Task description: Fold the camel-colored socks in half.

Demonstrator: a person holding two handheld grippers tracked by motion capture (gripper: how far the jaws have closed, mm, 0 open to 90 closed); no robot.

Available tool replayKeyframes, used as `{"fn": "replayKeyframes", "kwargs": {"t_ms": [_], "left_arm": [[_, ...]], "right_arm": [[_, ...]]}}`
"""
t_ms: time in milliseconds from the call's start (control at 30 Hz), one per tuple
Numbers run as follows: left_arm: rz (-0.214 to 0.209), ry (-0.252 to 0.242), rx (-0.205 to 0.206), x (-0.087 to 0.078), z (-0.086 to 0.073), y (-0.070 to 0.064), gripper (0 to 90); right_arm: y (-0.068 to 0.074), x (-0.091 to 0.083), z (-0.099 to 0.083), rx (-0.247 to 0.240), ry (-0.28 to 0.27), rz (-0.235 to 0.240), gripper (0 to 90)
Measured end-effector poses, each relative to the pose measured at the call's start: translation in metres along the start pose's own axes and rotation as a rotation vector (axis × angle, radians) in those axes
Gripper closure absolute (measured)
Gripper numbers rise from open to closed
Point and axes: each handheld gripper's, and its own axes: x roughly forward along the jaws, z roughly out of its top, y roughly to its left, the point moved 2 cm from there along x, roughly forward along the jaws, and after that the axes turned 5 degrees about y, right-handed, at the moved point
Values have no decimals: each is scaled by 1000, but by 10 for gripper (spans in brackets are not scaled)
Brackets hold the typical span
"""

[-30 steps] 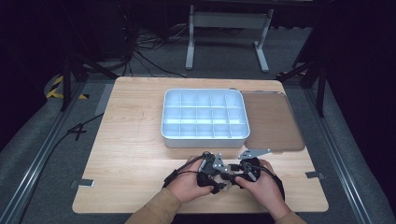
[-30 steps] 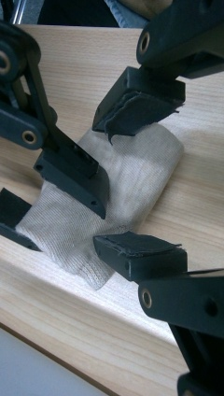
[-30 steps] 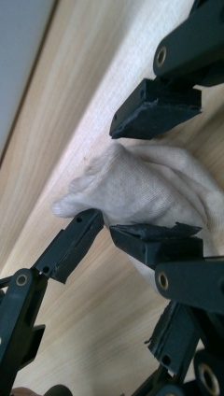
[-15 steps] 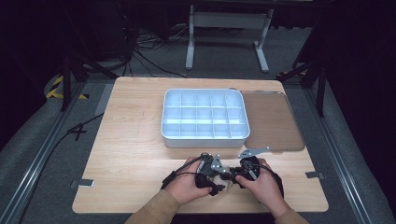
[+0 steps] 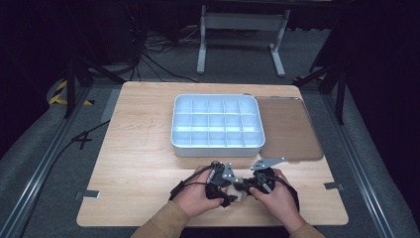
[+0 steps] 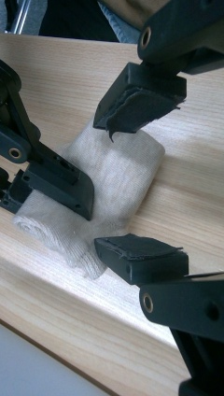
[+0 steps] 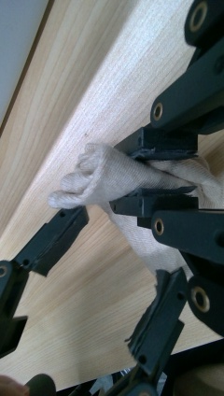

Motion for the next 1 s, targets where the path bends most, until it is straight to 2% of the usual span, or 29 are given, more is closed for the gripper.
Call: {"fn": "replayKeyframes", "kwargs": {"t_ms": [233, 267, 500, 567, 1000], "left_arm": [[9, -15, -24, -11, -2, 0, 370], [11, -13, -12, -14, -2, 1, 369], [19, -30, -36, -28, -6, 3, 362], [28, -13, -35, -32, -8, 4, 362], [34, 8, -64, -42, -17, 11, 362]], "right_arm": [[3, -3, 2, -20, -2, -19, 763], [3, -4, 2, -21, -3, -25, 763], [4, -15, 5, -22, -22, -38, 764], [4, -19, 7, -29, -35, -45, 764], [2, -41, 13, -22, -86, -67, 764]]}}
